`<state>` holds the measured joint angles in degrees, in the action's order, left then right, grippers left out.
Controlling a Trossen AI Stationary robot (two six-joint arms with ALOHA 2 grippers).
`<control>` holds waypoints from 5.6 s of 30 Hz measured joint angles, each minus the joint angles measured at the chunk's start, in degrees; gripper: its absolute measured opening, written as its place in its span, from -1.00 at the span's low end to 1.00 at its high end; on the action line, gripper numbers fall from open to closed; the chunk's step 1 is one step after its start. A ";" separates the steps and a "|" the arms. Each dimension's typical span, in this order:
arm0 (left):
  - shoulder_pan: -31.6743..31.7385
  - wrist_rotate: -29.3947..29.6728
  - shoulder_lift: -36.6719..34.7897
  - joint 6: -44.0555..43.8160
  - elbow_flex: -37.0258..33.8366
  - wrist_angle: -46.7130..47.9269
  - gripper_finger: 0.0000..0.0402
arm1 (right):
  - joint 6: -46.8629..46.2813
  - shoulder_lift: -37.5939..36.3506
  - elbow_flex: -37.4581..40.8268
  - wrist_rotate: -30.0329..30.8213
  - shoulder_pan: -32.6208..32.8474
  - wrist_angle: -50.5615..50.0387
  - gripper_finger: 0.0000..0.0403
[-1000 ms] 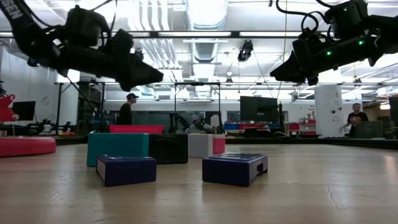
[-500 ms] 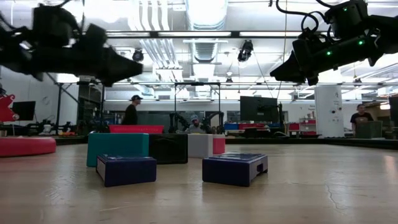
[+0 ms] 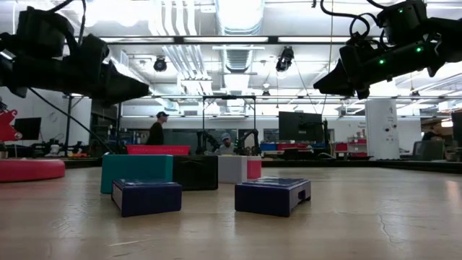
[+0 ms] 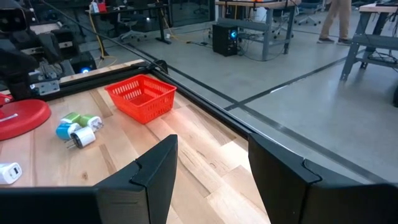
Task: Pick & Place Office items
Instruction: Put the pink white charger adapter into the green bin
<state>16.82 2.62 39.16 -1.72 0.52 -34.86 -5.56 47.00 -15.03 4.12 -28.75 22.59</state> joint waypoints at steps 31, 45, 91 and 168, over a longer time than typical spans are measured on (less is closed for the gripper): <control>-0.05 1.69 -12.33 7.35 -0.16 3.25 -0.16 | 0.00 0.00 0.02 -0.02 0.00 0.06 -0.06; -0.04 1.70 -12.33 7.33 -0.18 3.25 -0.17 | -1.80 2.99 -0.35 -11.89 5.10 4.50 -0.06; -0.02 1.70 -12.33 7.33 -0.20 3.68 -0.16 | 5.73 56.28 -13.74 -8.67 23.65 27.22 -0.09; -0.02 1.70 -12.28 7.31 -0.22 4.06 -0.16 | -0.45 27.41 -25.90 13.99 33.87 -26.45 -0.27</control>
<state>16.80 4.32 26.88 5.59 0.30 -30.80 -6.02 74.42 -40.93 18.11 5.11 -3.86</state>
